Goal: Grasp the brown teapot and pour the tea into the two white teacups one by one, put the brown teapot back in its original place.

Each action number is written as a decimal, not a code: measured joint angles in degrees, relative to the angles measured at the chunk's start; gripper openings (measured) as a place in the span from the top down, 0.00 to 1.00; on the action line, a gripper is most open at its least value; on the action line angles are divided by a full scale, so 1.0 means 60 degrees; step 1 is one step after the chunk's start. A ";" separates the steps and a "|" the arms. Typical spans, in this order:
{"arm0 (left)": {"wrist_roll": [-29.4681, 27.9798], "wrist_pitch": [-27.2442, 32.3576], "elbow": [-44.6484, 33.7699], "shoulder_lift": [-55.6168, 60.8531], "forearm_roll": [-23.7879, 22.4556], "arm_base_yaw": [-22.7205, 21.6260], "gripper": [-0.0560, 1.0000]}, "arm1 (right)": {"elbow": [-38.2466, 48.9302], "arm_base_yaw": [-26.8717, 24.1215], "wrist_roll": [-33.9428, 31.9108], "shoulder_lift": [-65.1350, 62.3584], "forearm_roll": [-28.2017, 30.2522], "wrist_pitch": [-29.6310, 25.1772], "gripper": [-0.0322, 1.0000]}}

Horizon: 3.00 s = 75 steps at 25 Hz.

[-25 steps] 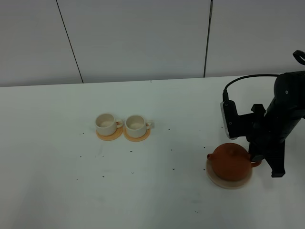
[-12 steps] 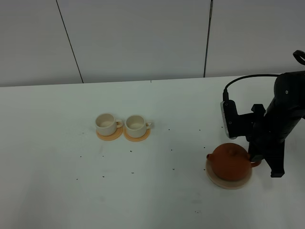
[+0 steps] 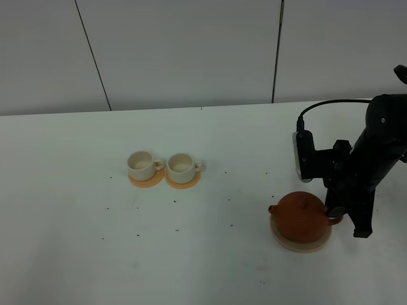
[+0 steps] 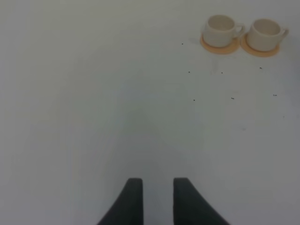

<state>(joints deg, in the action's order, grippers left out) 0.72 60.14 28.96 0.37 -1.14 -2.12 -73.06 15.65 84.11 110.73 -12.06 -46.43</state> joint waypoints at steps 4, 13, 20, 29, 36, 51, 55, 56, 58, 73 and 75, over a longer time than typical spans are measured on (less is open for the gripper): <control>0.0000 0.0000 0.0000 0.0000 0.0000 0.0000 0.73 | 0.0000 0.0000 -0.0038 0.0000 -0.0085 -0.0021 0.88; 0.0000 0.0000 0.0000 0.0000 0.0000 0.0000 0.73 | 0.0020 -0.0071 -0.0255 -0.0340 -0.0253 -0.0147 0.88; 0.0000 0.0000 0.0000 0.0000 0.0000 0.0000 0.73 | 0.0020 -0.0530 -0.0284 -0.0545 -0.0697 -0.0226 0.88; 0.0000 0.0000 0.0000 0.0000 0.0000 0.0000 0.73 | 0.0020 -0.0597 -0.0701 -0.0556 -0.1177 -0.0266 0.88; 0.0000 0.0000 0.0000 0.0000 0.0000 0.0000 0.73 | 0.0034 -0.0587 -0.1074 -0.0651 -0.1487 -0.0209 0.88; 0.0000 0.0000 0.0000 0.0000 0.0000 0.0000 0.73 | -0.1727 0.0536 -0.2044 -0.0174 -0.1029 -0.0829 0.88; 0.0000 0.0000 0.0000 0.0000 0.0000 0.0000 0.73 | -0.2533 0.0878 -0.2362 0.0373 -0.0972 -0.1170 0.88; 0.0000 0.0000 0.0000 0.0000 0.0000 0.0000 0.73 | -0.2769 0.0955 -0.2453 0.0499 -0.0972 -0.1241 0.88; 0.0000 0.0000 0.0000 0.0000 0.0000 0.0000 0.73 | -0.3231 0.1084 -0.2639 0.0792 -0.0926 -0.1401 0.88; 0.0000 0.0000 0.0000 0.0000 0.0000 0.0000 0.73 | -0.7692 0.1931 -0.4156 0.3006 -0.0420 -0.3625 0.88; 0.0000 0.0000 0.0000 0.0000 0.0000 0.0000 0.73 | -0.8023 0.2052 -0.4281 0.3248 -0.0376 -0.3776 0.88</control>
<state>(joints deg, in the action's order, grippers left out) 0.72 60.14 28.96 0.37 -1.14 -2.12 -121.21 27.97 58.42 130.22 -14.31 -69.09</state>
